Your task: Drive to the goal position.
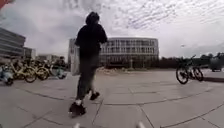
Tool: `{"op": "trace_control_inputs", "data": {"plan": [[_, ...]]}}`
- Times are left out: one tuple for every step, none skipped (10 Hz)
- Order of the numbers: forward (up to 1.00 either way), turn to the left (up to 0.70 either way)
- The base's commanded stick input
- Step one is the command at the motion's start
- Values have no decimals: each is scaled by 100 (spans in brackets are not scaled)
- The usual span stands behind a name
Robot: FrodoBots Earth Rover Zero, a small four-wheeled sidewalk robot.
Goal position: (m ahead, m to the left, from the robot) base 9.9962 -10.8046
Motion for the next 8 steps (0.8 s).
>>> {"op": "trace_control_inputs", "data": {"plan": [[70,0],[70,0],[70,0],[70,0],[70,0],[70,0],[70,0],[70,0]]}}
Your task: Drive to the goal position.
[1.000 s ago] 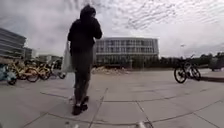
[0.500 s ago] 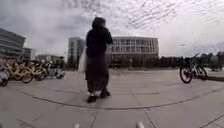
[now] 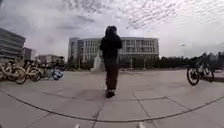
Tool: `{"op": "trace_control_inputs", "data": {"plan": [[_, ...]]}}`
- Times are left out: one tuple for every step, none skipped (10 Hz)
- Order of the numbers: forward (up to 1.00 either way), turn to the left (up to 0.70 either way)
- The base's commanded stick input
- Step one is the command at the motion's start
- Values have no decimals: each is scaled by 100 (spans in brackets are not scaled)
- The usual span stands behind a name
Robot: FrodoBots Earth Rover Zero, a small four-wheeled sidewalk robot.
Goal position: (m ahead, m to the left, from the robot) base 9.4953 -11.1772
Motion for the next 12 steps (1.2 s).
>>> {"op": "trace_control_inputs", "data": {"plan": [[70,0],[70,0],[70,0],[70,0],[70,0],[70,0],[70,0],[70,0],[70,0],[70,0],[70,-1],[70,-3]]}}
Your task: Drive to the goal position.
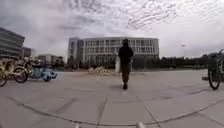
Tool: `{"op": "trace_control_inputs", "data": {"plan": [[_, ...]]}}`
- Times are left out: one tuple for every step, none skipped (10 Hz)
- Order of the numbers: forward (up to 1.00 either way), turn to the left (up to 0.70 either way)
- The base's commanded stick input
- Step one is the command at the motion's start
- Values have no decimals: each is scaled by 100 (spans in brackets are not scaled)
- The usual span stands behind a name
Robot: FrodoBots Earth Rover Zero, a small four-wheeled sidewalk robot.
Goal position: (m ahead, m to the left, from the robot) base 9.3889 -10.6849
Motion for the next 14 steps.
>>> {"op": "trace_control_inputs", "data": {"plan": [[70,-8],[70,-13],[70,-14],[70,-14],[70,-14],[70,-14],[70,-14],[70,-14],[70,-14],[70,-14],[70,-14],[70,-8],[70,-3],[70,0]]}}
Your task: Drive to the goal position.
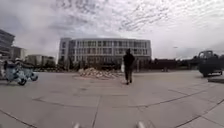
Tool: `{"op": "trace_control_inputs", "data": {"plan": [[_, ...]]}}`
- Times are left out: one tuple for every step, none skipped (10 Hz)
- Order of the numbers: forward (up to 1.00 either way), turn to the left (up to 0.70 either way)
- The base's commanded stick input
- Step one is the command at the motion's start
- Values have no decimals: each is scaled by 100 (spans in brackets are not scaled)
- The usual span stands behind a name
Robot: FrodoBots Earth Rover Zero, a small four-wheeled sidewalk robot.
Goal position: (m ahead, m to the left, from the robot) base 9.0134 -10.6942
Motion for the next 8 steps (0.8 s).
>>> {"op": "trace_control_inputs", "data": {"plan": [[70,0],[70,0],[70,0],[70,0],[70,-2],[70,-8],[70,-13],[70,-14]]}}
